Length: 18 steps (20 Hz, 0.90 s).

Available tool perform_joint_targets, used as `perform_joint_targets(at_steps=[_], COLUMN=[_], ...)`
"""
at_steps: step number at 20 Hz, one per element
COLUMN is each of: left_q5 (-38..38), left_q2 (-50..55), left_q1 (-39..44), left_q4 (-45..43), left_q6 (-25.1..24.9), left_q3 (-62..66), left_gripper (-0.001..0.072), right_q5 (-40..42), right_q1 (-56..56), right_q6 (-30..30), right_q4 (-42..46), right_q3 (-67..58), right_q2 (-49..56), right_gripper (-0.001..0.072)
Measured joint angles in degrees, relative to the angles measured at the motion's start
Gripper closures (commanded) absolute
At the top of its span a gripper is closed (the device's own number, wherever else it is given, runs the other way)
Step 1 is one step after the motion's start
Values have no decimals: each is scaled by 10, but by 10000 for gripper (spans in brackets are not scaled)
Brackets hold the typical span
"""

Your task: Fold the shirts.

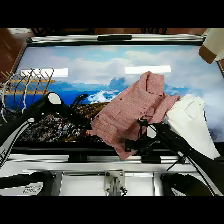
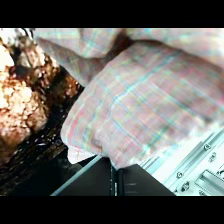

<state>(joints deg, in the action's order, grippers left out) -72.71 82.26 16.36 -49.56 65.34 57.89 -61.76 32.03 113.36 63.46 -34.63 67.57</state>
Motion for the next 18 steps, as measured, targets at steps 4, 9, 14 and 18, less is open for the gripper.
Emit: perform_joint_targets(at_steps=[4,9,14,18], left_q5=[-10,-18,-7,75], left_q2=[-35,-103,-212,-312], left_q1=[-9,-63,-199,-297], left_q4=[0,0,26,47], left_q6=[-1,-2,17,77], left_q3=[5,57,269,435], left_gripper=[682,682,681,681], right_q5=[49,-25,-139,-79], right_q1=[12,16,15,16], right_q6=[15,3,-7,24], right_q4=[-4,104,378,458], right_q3=[-5,-103,-360,-580], right_q2=[19,-21,-151,-230], right_gripper=[657,658,657,657])
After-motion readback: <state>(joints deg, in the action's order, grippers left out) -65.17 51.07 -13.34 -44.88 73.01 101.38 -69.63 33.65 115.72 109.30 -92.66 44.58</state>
